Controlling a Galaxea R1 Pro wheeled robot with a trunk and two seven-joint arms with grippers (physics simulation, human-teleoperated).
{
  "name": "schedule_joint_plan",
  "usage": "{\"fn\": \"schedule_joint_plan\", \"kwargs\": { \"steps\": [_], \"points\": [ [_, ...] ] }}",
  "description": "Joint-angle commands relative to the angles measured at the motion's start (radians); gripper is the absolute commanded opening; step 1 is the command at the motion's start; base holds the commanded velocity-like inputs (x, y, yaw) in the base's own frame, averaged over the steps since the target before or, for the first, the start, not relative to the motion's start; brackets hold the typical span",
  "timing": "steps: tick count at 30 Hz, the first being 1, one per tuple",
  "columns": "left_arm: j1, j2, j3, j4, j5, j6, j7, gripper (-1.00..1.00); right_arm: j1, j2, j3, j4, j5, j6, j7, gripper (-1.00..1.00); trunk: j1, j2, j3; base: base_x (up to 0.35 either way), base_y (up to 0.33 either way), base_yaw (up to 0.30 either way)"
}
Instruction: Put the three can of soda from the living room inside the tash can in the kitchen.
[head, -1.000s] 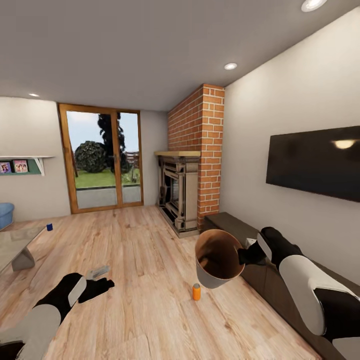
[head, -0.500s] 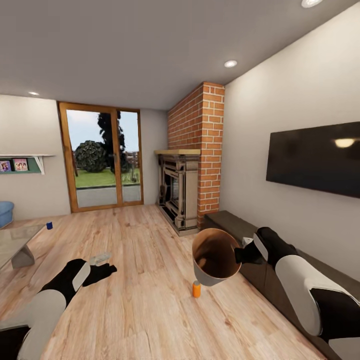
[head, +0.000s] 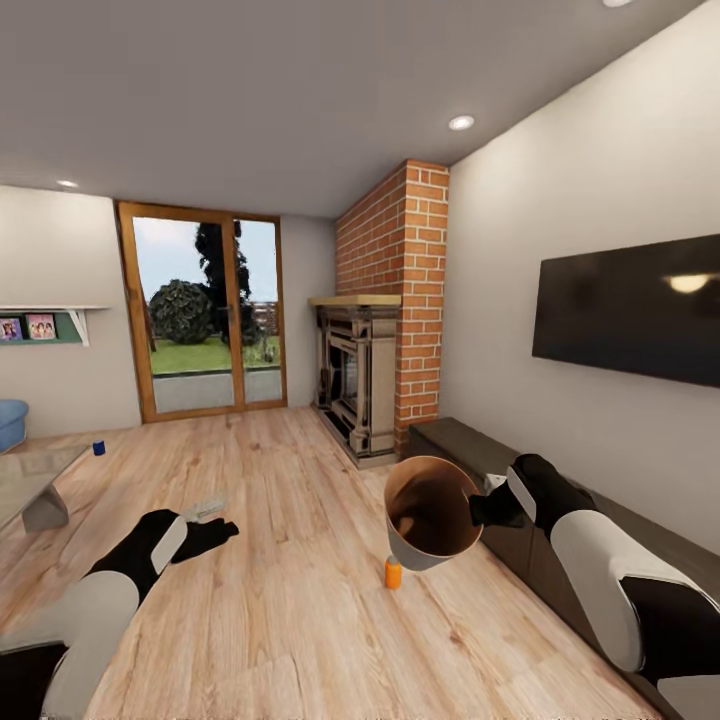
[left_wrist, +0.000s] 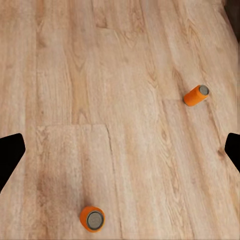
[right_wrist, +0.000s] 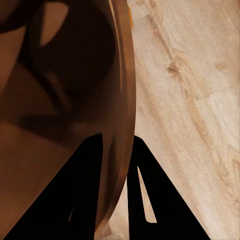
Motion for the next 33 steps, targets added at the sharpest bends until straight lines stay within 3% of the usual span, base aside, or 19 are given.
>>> {"fn": "schedule_joint_plan", "kwargs": {
  "steps": [1,4,11,33],
  "points": [
    [-0.010,-0.002,-0.001,0.002,-0.003,-0.003,0.001,1.00,-0.001,0.000,-0.005,-0.001,-0.026,0.001,0.004,-1.00,0.004,-0.007,-0.003,0.000,0.000,0.000],
    [-0.023,-0.019,-0.003,0.003,-0.009,-0.007,0.006,1.00,-0.001,-0.005,-0.007,-0.002,-0.024,0.001,0.004,-1.00,0.015,-0.028,-0.012,0.000,0.000,0.000],
    [-0.028,-0.031,-0.004,0.008,-0.012,-0.010,0.030,1.00,-0.002,-0.016,-0.010,-0.006,-0.023,-0.001,0.005,-1.00,0.042,-0.077,-0.034,0.000,0.000,0.000],
    [-0.029,-0.034,-0.005,0.008,-0.012,-0.013,0.042,1.00,-0.007,-0.023,0.004,-0.042,-0.022,-0.013,0.004,-1.00,0.127,-0.231,-0.103,0.000,0.000,0.000]
  ]
}}
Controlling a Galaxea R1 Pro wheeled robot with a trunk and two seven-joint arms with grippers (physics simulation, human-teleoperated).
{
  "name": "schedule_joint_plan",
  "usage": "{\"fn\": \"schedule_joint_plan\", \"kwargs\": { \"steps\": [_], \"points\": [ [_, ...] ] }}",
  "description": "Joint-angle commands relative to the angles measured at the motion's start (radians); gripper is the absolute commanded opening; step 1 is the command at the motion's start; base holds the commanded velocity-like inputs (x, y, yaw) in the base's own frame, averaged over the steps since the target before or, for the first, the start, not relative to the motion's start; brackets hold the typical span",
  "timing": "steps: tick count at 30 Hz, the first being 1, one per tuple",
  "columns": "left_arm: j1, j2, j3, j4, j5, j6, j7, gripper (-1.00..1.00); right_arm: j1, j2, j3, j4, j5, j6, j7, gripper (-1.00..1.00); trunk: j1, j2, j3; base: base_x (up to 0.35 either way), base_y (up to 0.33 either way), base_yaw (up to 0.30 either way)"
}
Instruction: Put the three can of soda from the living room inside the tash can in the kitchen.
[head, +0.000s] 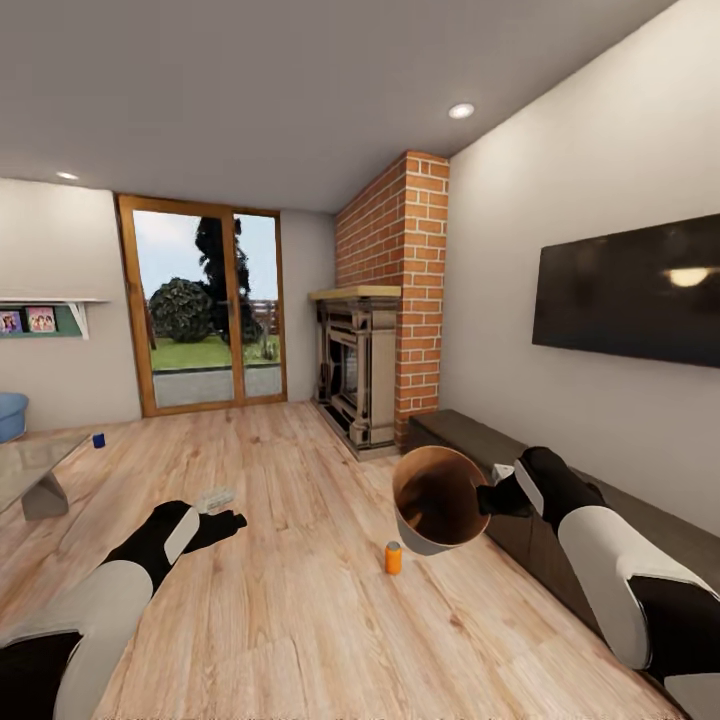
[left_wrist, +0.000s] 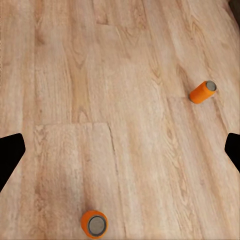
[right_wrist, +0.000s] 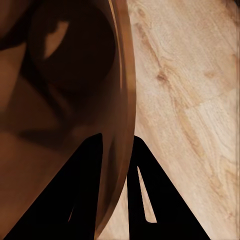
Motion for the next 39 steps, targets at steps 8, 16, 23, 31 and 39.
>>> {"fn": "schedule_joint_plan", "kwargs": {
  "steps": [8,16,23,31,39],
  "points": [
    [0.000,-0.001,0.000,-0.002,0.000,-0.005,0.003,1.00,-0.001,-0.001,0.002,-0.001,-0.030,-0.011,0.006,-1.00,0.031,-0.056,-0.025,0.000,0.000,0.000],
    [0.000,-0.011,-0.001,-0.002,0.000,-0.008,0.003,1.00,-0.001,-0.003,0.007,-0.001,-0.030,-0.012,0.006,-1.00,0.061,-0.112,-0.050,0.000,0.000,0.000],
    [0.000,-0.013,-0.001,-0.001,0.000,-0.018,0.003,1.00,-0.001,-0.003,0.008,-0.001,-0.030,-0.012,0.006,-1.00,0.088,-0.161,-0.072,0.000,0.000,0.000],
    [0.000,-0.013,-0.001,-0.001,0.000,-0.021,0.003,1.00,-0.001,-0.003,0.009,-0.001,-0.030,-0.012,0.006,-1.00,0.119,-0.217,-0.097,0.000,0.000,0.000],
    [0.000,-0.014,-0.001,-0.001,0.000,-0.021,0.003,1.00,-0.001,-0.003,0.009,-0.001,-0.030,-0.012,0.006,-1.00,0.150,-0.273,-0.122,0.000,0.000,0.000]
  ]
}}
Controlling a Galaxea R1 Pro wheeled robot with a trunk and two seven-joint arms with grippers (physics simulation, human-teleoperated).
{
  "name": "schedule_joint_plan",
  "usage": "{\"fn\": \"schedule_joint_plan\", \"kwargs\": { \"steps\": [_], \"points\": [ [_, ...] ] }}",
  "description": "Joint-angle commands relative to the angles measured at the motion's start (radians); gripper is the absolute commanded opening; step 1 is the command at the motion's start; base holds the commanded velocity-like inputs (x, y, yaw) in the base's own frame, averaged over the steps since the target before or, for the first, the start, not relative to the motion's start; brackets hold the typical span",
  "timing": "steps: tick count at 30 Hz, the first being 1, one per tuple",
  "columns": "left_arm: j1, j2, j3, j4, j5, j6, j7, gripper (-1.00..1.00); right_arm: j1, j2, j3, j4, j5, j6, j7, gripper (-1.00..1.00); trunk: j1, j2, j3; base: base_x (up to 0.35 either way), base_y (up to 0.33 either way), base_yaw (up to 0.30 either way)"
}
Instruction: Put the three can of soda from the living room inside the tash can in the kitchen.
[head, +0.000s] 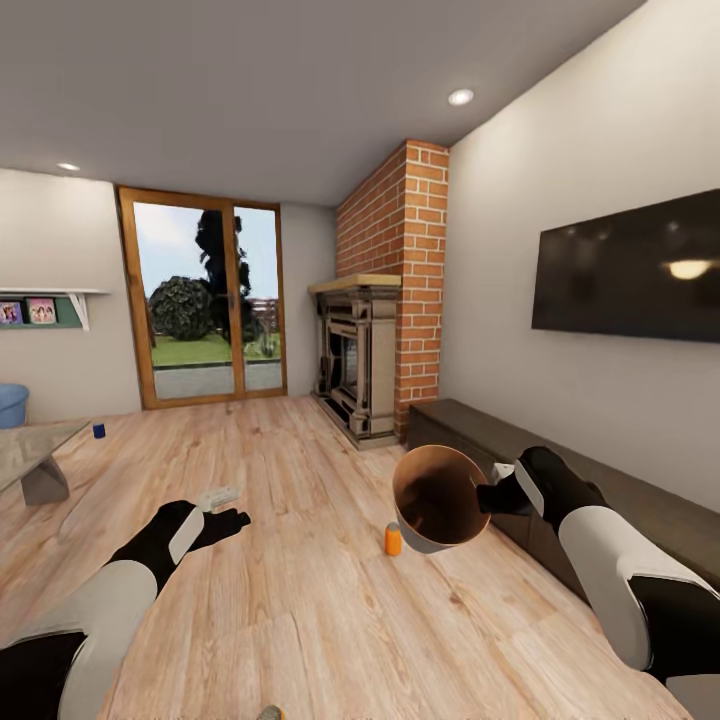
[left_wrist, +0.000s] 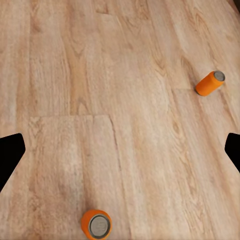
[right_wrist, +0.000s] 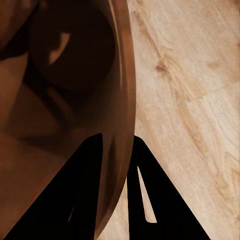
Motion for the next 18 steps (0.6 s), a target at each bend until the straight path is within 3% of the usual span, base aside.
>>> {"fn": "schedule_joint_plan", "kwargs": {
  "steps": [1,18],
  "points": [
    [0.000,0.000,0.000,0.000,0.000,0.000,0.000,1.00,-0.001,0.000,-0.005,-0.001,-0.025,0.002,0.005,-1.00,0.004,-0.007,-0.003,0.000,0.000,0.000],
    [0.000,-0.005,0.001,0.000,0.000,-0.002,0.000,1.00,-0.001,-0.010,-0.005,-0.001,-0.025,0.001,0.005,-1.00,0.069,-0.126,-0.056,0.000,0.000,0.000]
  ]
}}
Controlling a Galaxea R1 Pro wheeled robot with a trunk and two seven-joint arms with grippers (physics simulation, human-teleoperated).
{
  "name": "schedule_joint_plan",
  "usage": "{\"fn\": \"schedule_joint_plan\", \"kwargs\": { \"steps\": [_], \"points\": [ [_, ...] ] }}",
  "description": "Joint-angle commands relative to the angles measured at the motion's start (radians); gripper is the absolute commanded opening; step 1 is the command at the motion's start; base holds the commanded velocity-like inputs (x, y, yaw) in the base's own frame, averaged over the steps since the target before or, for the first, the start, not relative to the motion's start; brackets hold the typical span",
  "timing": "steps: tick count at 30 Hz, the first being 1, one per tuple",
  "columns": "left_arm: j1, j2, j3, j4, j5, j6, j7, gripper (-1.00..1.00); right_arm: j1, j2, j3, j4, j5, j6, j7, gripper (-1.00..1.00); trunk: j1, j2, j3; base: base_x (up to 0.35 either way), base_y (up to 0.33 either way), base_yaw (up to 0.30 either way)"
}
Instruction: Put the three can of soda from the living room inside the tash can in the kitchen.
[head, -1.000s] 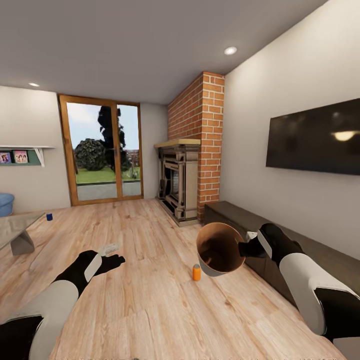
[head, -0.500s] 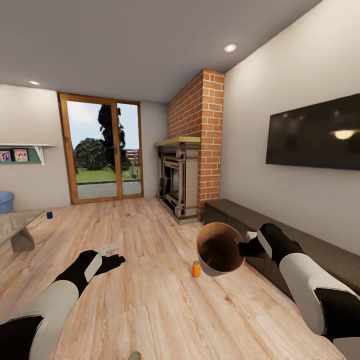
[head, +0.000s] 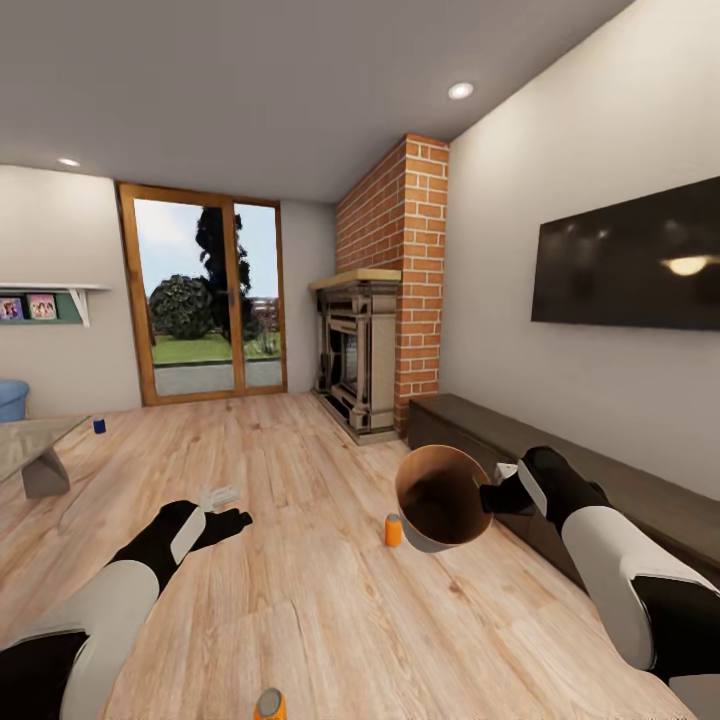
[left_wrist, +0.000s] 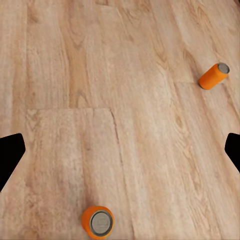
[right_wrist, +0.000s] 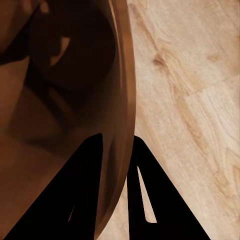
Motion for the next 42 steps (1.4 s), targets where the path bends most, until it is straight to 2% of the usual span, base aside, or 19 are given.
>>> {"fn": "schedule_joint_plan", "kwargs": {
  "steps": [1,3,9,21,26,28,42],
  "points": [
    [0.000,-0.002,0.000,0.000,0.000,0.000,0.000,1.00,-0.001,0.000,-0.005,-0.001,-0.026,0.002,0.005,-1.00,0.004,-0.007,-0.003,0.000,0.000,0.000],
    [0.000,-0.005,0.000,0.001,0.000,0.000,0.000,1.00,-0.001,-0.001,-0.005,-0.001,-0.026,0.002,0.005,-1.00,0.011,-0.021,-0.009,0.000,0.000,0.000],
    [0.000,-0.008,0.000,0.002,0.000,-0.001,0.000,1.00,-0.002,-0.004,-0.005,-0.002,-0.026,0.002,0.005,-1.00,0.014,-0.023,-0.032,0.000,0.000,0.000],
    [0.001,-0.016,0.000,0.003,-0.001,-0.018,0.000,1.00,-0.004,-0.044,-0.006,-0.035,-0.026,0.000,0.006,-1.00,0.020,-0.026,-0.079,0.000,0.000,0.000],
    [0.001,-0.023,0.000,0.004,-0.002,-0.021,0.000,1.00,-0.044,-0.048,-0.006,-0.043,-0.026,0.006,0.011,-1.00,0.022,-0.027,-0.098,0.000,0.000,0.000],
    [0.001,-0.047,-0.001,0.005,-0.004,-0.023,0.001,1.00,-0.073,-0.057,-0.006,-0.047,-0.027,0.015,0.016,-1.00,0.023,-0.027,-0.106,0.000,0.000,0.000],
    [0.002,-0.072,-0.002,0.005,-0.006,-0.027,0.022,1.00,-0.164,-0.064,-0.005,-0.047,-0.026,0.101,0.015,-1.00,0.029,-0.030,-0.160,0.000,0.000,0.000]
  ]
}}
